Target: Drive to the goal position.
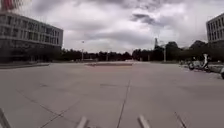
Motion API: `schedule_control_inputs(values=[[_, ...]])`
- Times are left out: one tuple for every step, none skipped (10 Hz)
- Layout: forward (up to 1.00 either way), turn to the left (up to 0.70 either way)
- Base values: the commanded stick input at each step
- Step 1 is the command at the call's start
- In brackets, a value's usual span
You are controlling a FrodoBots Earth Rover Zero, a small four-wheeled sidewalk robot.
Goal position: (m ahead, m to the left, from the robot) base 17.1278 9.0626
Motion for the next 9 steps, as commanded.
schedule_control_inputs(values=[[0.70,0.19],[0.70,0.01],[0.70,0.01],[0.70,0.01],[0.70,0.01],[0.70,0.01],[0.70,0.01],[0.70,0.01],[0.70,0.01]])
